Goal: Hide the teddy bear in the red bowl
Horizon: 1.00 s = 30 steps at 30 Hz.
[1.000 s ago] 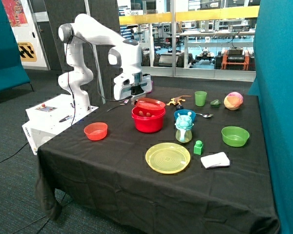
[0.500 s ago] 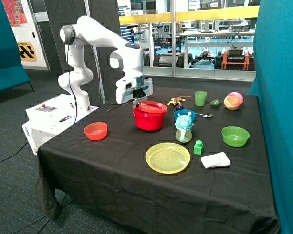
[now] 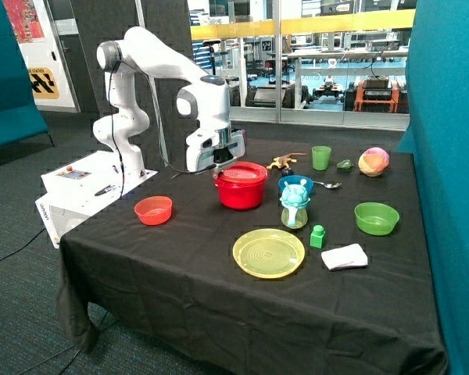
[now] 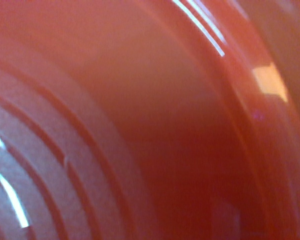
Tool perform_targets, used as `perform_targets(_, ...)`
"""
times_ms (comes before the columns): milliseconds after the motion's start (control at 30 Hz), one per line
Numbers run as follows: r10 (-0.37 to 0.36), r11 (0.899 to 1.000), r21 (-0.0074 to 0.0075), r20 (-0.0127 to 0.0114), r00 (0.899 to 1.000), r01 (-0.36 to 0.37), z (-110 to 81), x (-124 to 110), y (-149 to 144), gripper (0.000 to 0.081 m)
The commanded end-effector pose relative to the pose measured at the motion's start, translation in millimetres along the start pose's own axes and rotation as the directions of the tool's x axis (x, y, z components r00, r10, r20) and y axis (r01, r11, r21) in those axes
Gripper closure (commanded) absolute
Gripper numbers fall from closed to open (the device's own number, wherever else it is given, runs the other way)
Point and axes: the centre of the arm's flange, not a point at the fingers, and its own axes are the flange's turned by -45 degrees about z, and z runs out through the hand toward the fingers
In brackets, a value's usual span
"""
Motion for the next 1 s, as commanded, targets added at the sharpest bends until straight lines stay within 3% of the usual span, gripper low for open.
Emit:
perform_targets(0,-0.015,1.0,-0.0004,-0.0067,1.0,0.015,7.4,-4.8,-1.7,0.0053)
perform_targets(200,-0.018,1.0,-0.0005,-0.0067,1.0,0.018,10.1,-5.9,-1.5,0.0004)
perform_targets(833,-0.053,0.999,-0.0007,-0.0067,0.999,0.053,10.0,-14.5,-12.7,0.0)
perform_targets(867,-0.056,0.998,-0.0007,-0.0067,0.998,0.056,9.9,-15.0,-13.4,0.0404)
perform_targets(900,-0.061,0.998,-0.0008,-0.0067,0.998,0.061,9.6,-15.7,-14.6,0.0606)
perform_targets(933,-0.063,0.998,-0.0008,-0.0067,0.998,0.063,9.3,-16.3,-15.6,0.0707)
perform_targets(967,-0.062,0.998,-0.0008,-0.0067,0.998,0.062,8.9,-16.8,-16.2,0.0757)
